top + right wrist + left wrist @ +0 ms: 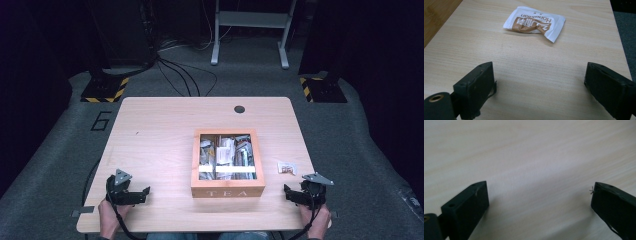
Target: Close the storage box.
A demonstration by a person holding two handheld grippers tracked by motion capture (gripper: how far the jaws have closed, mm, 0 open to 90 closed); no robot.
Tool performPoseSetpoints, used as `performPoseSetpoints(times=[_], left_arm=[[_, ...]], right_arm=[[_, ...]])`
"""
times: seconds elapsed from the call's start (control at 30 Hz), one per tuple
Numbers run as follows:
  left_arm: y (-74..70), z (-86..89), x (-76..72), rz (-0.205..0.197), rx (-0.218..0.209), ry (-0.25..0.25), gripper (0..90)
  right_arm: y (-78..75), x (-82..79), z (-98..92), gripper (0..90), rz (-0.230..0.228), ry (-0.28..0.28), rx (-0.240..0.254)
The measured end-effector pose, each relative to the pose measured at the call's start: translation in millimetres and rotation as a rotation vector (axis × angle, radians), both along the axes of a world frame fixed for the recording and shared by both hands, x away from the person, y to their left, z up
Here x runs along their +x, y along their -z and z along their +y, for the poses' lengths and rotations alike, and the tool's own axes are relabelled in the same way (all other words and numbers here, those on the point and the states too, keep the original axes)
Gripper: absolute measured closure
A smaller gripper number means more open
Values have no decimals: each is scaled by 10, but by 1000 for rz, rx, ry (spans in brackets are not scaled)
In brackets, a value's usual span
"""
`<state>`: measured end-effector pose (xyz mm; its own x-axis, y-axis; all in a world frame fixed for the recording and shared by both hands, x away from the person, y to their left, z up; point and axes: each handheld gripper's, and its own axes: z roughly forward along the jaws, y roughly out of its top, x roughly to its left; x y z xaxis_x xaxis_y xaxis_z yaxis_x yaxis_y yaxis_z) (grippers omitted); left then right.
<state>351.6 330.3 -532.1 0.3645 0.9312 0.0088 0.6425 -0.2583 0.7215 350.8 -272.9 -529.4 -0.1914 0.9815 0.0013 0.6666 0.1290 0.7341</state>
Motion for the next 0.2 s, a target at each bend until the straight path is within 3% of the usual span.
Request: performPoseSetpoints(times=[0.2], left_arm=[[-6, 7, 4, 9, 1, 6, 0]], right_arm=[[1, 2, 4, 81, 1, 5, 3]])
